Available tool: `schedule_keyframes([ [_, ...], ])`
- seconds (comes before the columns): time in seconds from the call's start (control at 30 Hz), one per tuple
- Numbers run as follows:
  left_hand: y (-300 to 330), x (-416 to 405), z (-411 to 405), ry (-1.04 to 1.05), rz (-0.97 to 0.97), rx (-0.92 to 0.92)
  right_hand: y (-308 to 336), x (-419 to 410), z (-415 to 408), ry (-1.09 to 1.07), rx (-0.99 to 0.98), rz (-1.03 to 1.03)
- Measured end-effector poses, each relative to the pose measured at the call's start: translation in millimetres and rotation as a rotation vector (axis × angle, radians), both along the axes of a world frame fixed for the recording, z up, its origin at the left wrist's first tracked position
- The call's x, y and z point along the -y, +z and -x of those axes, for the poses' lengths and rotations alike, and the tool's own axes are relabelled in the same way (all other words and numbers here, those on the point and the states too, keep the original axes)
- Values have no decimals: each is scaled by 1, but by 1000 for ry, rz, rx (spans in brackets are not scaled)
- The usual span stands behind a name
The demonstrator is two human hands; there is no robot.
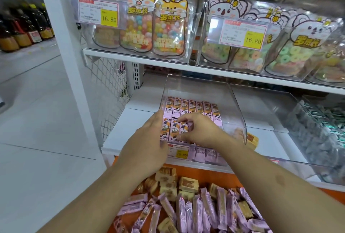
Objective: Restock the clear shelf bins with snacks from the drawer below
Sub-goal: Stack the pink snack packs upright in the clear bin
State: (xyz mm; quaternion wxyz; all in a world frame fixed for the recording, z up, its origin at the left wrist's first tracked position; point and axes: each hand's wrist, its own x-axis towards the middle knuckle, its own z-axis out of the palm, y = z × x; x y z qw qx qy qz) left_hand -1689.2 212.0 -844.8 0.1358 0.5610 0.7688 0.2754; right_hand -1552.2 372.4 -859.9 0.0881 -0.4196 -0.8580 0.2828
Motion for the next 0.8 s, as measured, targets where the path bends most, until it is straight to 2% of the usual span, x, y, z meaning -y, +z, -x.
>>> schedule_keyframes([
  [0.37, -3, -2, -1, 3, 6, -7, -3, -6, 5, 0, 55, -36],
  [0.6, 1, 2, -2, -25, -21, 19, 10, 11, -12, -35, -20, -56],
  [0.8, 1, 31, -19, -52, -30, 8, 29, 59, -57, -60, -146, -129],
])
